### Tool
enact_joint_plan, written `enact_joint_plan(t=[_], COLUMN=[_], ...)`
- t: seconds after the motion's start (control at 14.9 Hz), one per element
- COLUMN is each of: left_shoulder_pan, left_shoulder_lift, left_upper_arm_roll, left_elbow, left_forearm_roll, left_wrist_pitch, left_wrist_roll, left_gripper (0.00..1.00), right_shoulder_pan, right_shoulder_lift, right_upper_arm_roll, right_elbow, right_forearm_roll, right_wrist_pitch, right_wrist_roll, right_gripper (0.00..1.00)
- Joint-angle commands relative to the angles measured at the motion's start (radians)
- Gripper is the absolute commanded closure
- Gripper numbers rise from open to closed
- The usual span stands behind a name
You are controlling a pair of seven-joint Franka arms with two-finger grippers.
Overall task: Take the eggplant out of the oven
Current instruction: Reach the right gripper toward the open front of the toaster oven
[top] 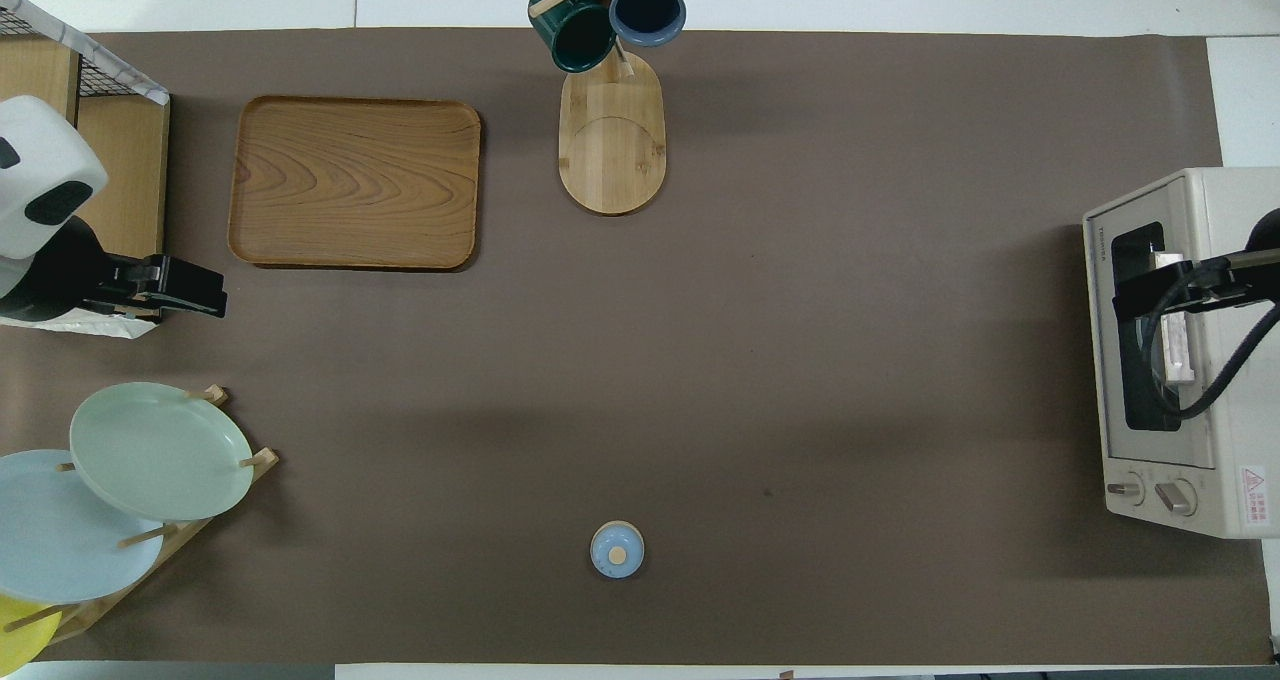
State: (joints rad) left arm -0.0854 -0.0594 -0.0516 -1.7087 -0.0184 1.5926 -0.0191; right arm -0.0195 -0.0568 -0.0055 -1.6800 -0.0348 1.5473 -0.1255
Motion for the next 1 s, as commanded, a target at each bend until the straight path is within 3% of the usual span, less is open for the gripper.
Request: enact_joint_plan(t=[0.0, 0.6, 0.67, 0.74, 0.87, 0.94], left_shoulder_pan=[0.007, 0.007, 0.007, 0.007, 0.007, 0.007], left_shoulder_lift=[-0.01, -0.01, -0.01, -0.01, -0.01, -0.008], left_upper_arm_roll=[-0.004, -0.004, -0.004, -0.004, -0.004, -0.004], left_elbow=[-0.003, -0.003, -0.003, -0.003, -0.003, -0.003], left_forearm_roll=[0.015, 0.015, 0.015, 0.015, 0.015, 0.015], left_wrist_pitch=[-0.011, -0.011, -0.011, -0.011, -0.011, -0.011], left_wrist_roll=[0.004, 0.004, 0.004, 0.004, 0.004, 0.004], left_gripper=[0.0, 0.0, 0.0, 0.0, 0.0, 0.0], right_shoulder_pan=[-0.01, -0.01, -0.011, -0.01, -0.01, -0.013], right_shoulder_lift=[-0.012, -0.021, -0.034, -0.04, -0.055, -0.058], right_upper_arm_roll=[0.002, -0.004, -0.002, -0.002, -0.004, -0.004], right_elbow=[-0.003, -0.035, -0.07, -0.09, -0.118, -0.127], right_forearm_roll=[0.044, 0.042, 0.042, 0.041, 0.026, 0.026], right_wrist_pitch=[-0.006, 0.025, 0.092, 0.135, 0.136, 0.134], right_wrist_roll=[0.01, 0.018, 0.018, 0.009, -0.012, -0.043], right_gripper=[0.0, 0.0, 0.13, 0.5, 0.98, 1.0])
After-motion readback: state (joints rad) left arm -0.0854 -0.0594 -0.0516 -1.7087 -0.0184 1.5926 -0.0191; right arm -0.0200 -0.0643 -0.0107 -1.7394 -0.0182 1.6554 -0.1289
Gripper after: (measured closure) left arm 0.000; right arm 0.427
